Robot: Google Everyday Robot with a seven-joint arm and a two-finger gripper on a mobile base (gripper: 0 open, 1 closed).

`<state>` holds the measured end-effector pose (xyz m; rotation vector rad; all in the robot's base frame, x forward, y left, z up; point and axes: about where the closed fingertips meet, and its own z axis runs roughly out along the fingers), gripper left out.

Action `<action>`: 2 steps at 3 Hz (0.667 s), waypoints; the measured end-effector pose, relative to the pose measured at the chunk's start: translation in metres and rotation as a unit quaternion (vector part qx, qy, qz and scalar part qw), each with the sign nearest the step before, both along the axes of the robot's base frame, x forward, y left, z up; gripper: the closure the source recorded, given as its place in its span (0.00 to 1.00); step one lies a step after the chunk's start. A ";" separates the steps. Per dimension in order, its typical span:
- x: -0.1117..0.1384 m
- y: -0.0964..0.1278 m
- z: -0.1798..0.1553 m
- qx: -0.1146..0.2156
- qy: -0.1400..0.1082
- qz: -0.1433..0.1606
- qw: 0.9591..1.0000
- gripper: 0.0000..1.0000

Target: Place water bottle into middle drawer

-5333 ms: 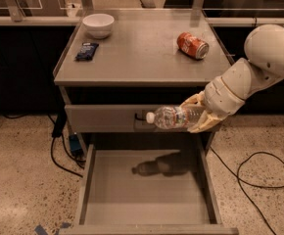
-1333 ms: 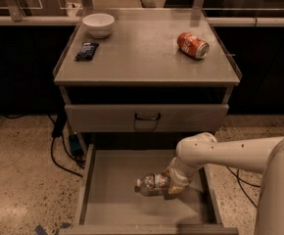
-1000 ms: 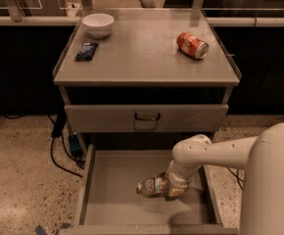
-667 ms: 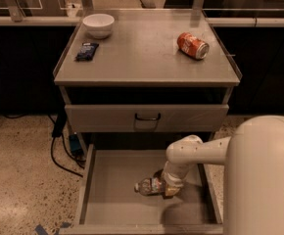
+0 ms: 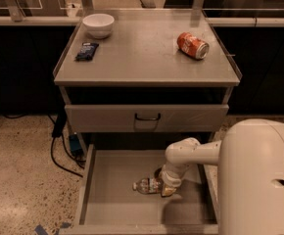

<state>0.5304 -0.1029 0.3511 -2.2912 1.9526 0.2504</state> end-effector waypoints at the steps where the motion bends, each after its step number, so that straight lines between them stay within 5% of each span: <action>1: 0.000 0.000 0.000 0.000 0.000 0.000 1.000 0.81; 2: 0.000 0.000 0.000 0.000 0.000 0.000 1.000 0.59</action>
Offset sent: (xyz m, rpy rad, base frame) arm 0.0000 0.0000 0.0000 0.0000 0.0000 0.0000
